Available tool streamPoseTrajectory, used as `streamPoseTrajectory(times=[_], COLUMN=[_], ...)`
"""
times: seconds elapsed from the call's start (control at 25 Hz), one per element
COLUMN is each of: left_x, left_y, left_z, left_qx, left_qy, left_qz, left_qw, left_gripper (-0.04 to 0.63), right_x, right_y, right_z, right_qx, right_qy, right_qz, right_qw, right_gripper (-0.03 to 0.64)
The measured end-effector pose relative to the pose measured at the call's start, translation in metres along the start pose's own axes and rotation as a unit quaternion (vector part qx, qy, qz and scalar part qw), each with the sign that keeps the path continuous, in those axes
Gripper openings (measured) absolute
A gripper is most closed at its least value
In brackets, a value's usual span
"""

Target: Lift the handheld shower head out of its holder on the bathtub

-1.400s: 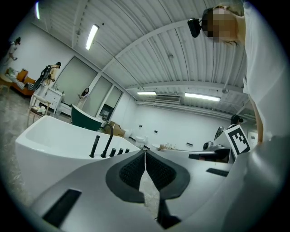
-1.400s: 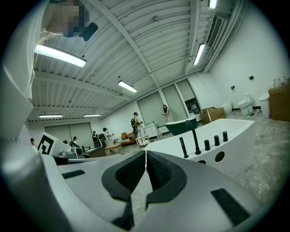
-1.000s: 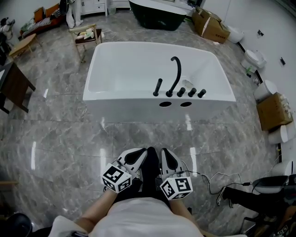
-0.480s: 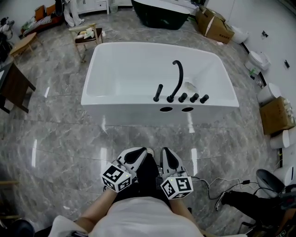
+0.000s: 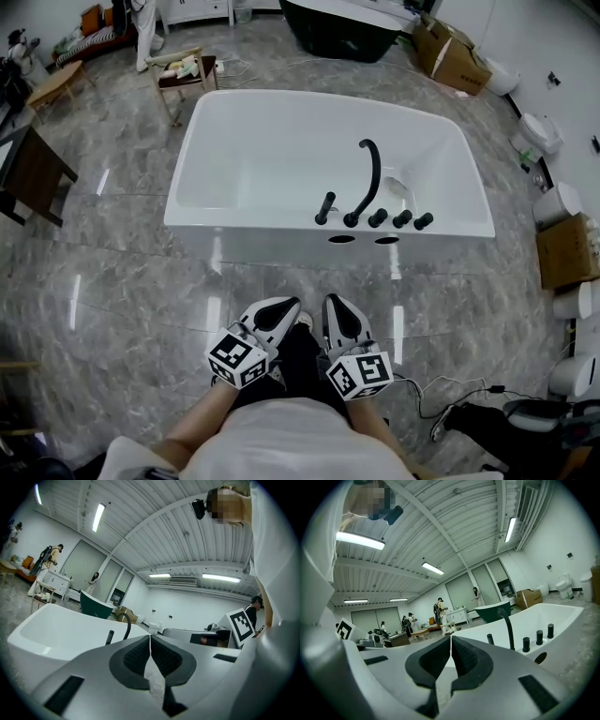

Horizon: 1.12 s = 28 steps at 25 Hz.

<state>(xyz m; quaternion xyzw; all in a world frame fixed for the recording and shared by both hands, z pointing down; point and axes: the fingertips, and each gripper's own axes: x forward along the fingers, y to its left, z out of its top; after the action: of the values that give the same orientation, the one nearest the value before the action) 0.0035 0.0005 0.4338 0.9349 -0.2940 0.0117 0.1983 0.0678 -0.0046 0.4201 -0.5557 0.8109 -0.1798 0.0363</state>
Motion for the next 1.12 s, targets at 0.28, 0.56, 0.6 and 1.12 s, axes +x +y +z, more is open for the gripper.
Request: streamPoseTrajectory(times=[0.28,0.56,0.6,1.12], left_x=[0.030,0.051,0.054,0.093], left_y=[0.020,0.033,0.035,0.055], left_z=[0.010,0.018,0.020,0.026], left_qx=[-0.001,0.001,0.001,0.010], left_qy=[0.004,0.004,0.004,0.016], left_qz=[0.006,0.014,0.015,0.025], left_qw=[1.0000,0.9999,0.9999,0.9995], left_gripper=[0.012,0.012,0.012,0.012], right_x=[0.026,0.046,0.049,0.076], right_y=[-0.026,-0.045,-0.047,-0.082], right_z=[0.014,0.022,0.024,0.036], right_qx=[-0.004,-0.004,-0.004,0.007], right_qy=[0.003,0.005,0.004,-0.008], right_qz=[0.004,0.012,0.013,0.025], right_qw=[1.000,1.000,1.000,1.000], right_gripper=[0.018,0.018,0.018,0.018])
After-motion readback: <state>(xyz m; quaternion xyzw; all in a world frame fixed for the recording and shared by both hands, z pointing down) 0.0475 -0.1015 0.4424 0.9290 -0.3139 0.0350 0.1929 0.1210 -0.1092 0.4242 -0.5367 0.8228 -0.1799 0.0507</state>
